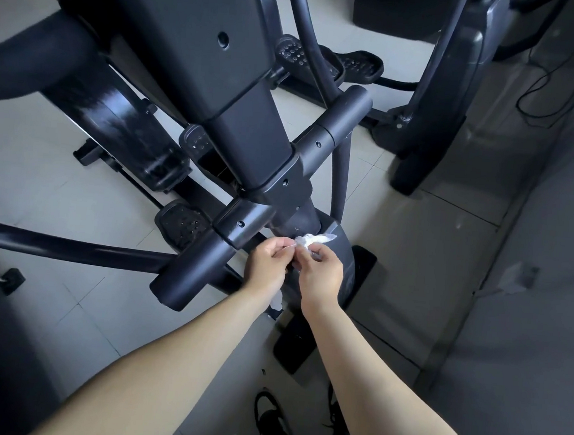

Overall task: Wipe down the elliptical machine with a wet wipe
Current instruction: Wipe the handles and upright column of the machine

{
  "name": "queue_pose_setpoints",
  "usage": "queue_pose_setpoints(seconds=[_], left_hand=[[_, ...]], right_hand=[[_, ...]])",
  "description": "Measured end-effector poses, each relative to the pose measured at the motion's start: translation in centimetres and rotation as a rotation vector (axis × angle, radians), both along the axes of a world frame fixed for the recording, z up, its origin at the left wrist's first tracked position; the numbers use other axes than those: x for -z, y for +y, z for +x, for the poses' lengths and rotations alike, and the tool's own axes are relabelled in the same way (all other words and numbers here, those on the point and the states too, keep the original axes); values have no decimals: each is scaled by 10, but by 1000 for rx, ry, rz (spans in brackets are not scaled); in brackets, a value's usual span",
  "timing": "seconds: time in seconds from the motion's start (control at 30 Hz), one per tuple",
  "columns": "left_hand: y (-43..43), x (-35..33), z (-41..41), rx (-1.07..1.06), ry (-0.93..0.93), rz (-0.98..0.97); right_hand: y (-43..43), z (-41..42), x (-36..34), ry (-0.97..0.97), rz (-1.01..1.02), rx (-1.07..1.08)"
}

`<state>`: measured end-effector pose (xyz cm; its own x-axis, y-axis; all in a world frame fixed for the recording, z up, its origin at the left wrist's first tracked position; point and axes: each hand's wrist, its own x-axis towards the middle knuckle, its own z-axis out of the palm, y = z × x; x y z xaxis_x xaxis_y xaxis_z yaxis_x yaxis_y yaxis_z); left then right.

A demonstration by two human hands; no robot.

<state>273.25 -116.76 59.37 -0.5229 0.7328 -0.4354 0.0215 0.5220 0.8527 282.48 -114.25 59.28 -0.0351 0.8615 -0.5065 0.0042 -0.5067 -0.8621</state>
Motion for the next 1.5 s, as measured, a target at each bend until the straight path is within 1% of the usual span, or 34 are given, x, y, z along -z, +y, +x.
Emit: queue_pose_setpoints(seconds=[0.07,0.13,0.2,0.3,0.43,0.53,0.6,0.67,0.73,0.83,0.93,1.03,1.17,1.27,1.37,1.43,1.5], left_hand=[[-3,-2,-1,-8,-65,41],[-4,-2,-2,-29,-60,49],[-3,-5,-4,-100,-41,48],[2,-6,-7,-189,-35,51],[10,-9,-5,-69,16,29],[13,-8,-2,-66,31,7],[13,-7,-1,-26,103,-39],[13,-5,-2,1,131,-58],[12,-5,-2,7,134,-52],[12,-6,-5,18,177,-52],[10,-5,-11,45,194,-20],[9,-2,-14,65,191,-11],[10,2,-12,75,219,-45],[9,5,-9,80,251,-99],[9,3,-6,81,247,-99],[8,-2,-5,91,237,-87],[9,-4,-6,87,230,-100]], right_hand=[[6,-3,1,69,-53,71],[15,-9,-3,100,-35,139],[23,-16,-8,160,-14,197],[35,-25,-10,197,22,186],[51,-36,-17,253,46,242],[49,-44,-8,191,81,192],[43,-43,5,137,80,141],[37,-35,10,65,56,122],[33,-25,16,53,1,152],[34,-22,7,101,-32,127],[47,-33,-12,222,38,66],[50,-37,-18,276,85,74],[43,-42,8,67,37,56],[36,-33,9,-85,95,18],[28,-25,8,-103,77,-11],[28,-27,2,-119,166,-13],[33,-31,-11,-85,220,-31]])
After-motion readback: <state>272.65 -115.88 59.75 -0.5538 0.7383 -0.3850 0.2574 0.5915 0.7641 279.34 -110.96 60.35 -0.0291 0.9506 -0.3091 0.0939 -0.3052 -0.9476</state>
